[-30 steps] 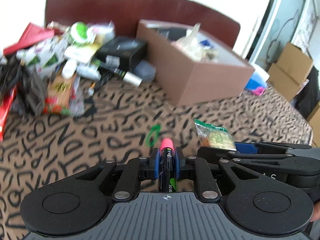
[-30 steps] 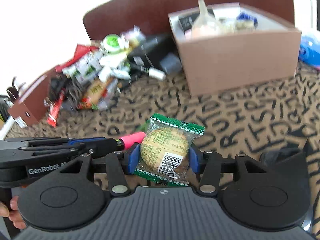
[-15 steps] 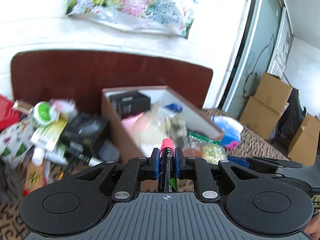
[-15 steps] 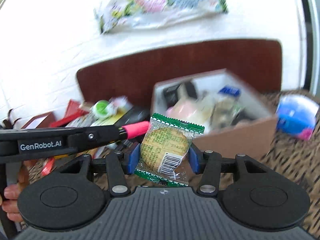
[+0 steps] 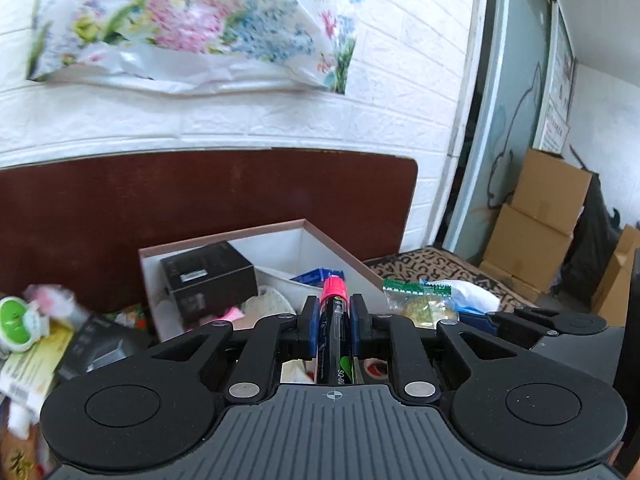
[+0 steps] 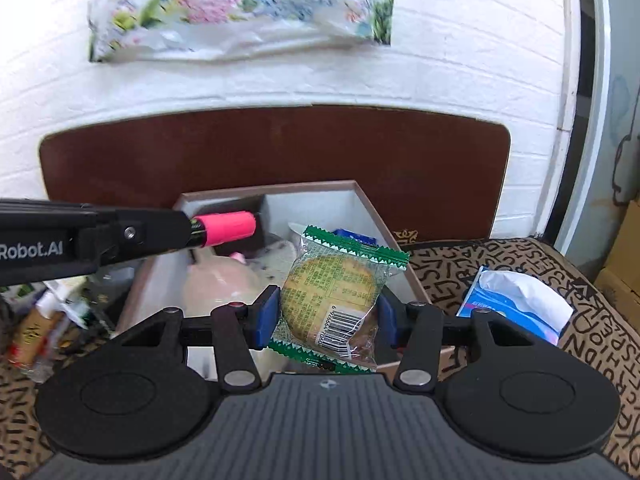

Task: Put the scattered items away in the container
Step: 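Lower the marker into the box and open the left tool while the right tool releases the cookie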

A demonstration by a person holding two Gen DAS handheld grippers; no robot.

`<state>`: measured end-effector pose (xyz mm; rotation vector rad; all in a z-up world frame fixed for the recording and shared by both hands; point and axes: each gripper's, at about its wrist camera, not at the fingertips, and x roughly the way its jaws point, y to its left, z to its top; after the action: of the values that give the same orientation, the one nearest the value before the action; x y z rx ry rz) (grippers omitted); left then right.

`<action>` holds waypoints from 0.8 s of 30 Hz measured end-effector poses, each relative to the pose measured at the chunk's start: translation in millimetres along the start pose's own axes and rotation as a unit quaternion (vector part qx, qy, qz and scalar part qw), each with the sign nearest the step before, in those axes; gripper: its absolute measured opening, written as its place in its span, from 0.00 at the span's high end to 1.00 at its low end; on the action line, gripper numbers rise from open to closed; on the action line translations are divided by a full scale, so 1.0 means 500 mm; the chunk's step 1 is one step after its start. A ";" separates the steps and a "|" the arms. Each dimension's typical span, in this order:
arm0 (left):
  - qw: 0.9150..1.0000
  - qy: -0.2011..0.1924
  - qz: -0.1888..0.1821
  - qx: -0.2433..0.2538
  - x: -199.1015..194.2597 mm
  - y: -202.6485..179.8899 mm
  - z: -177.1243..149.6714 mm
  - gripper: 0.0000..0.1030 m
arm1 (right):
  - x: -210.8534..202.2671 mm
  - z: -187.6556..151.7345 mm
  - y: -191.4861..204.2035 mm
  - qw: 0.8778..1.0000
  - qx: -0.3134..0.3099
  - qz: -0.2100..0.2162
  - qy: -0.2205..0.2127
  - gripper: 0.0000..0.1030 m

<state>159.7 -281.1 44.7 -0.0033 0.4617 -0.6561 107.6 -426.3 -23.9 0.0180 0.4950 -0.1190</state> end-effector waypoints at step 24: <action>0.999 0.018 0.028 0.019 0.182 0.026 -0.019 0.09 | 0.164 -0.007 -0.054 0.997 -0.070 0.020 0.011 0.18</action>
<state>226.8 -323.0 -3.4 0.0578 0.4817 -0.6106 174.1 -461.9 -65.7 -0.1079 0.5232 -0.0449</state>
